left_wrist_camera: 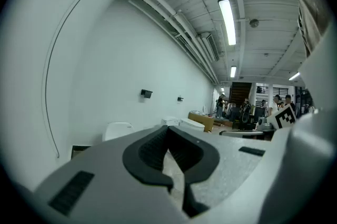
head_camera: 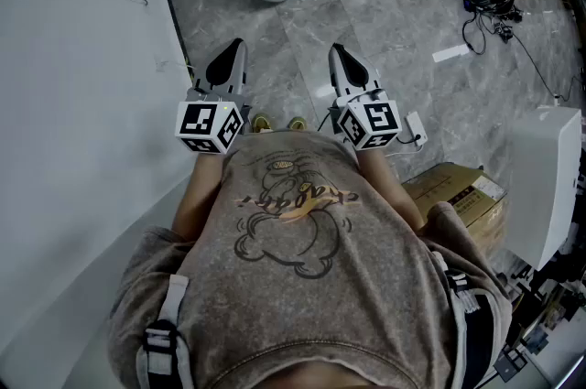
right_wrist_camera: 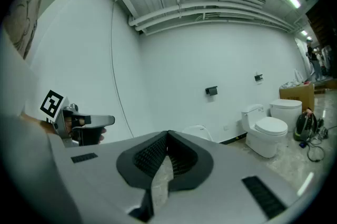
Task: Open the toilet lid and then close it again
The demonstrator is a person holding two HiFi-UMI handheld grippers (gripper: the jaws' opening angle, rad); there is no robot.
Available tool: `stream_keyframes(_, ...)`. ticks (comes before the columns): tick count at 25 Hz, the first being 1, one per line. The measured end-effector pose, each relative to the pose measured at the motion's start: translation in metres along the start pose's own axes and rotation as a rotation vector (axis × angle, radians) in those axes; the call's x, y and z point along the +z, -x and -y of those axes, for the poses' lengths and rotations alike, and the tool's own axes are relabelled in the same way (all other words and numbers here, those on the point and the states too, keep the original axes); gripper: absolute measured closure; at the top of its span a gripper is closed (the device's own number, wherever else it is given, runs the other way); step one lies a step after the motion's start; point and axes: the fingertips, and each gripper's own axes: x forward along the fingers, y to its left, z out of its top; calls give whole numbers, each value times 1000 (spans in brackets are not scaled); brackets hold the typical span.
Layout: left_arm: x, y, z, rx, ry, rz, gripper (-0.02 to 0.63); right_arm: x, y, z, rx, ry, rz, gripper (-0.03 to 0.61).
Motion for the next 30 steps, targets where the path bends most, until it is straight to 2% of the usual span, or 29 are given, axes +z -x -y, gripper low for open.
stream_keyframes(9,-9,-10,4,25,9,-2,604,-12,1,14,50,-25,-13,552)
stream_keyframes(15,-11,-47,-11,20,20,-9,604,-22,-31,35,59,-42,-35,552)
stream_keyframes(20,-5,-111,-50,-7,26,-16,604,-16,-99,58,62,-39,-38,552)
stream_keyframes(25,4,-190,-113,-24,28,-22,604,-11,-196,84,68,-49,-50,552)
stream_keyframes(30,-16,-271,-175,-46,23,-57,604,-40,-290,121,59,-58,-85,552)
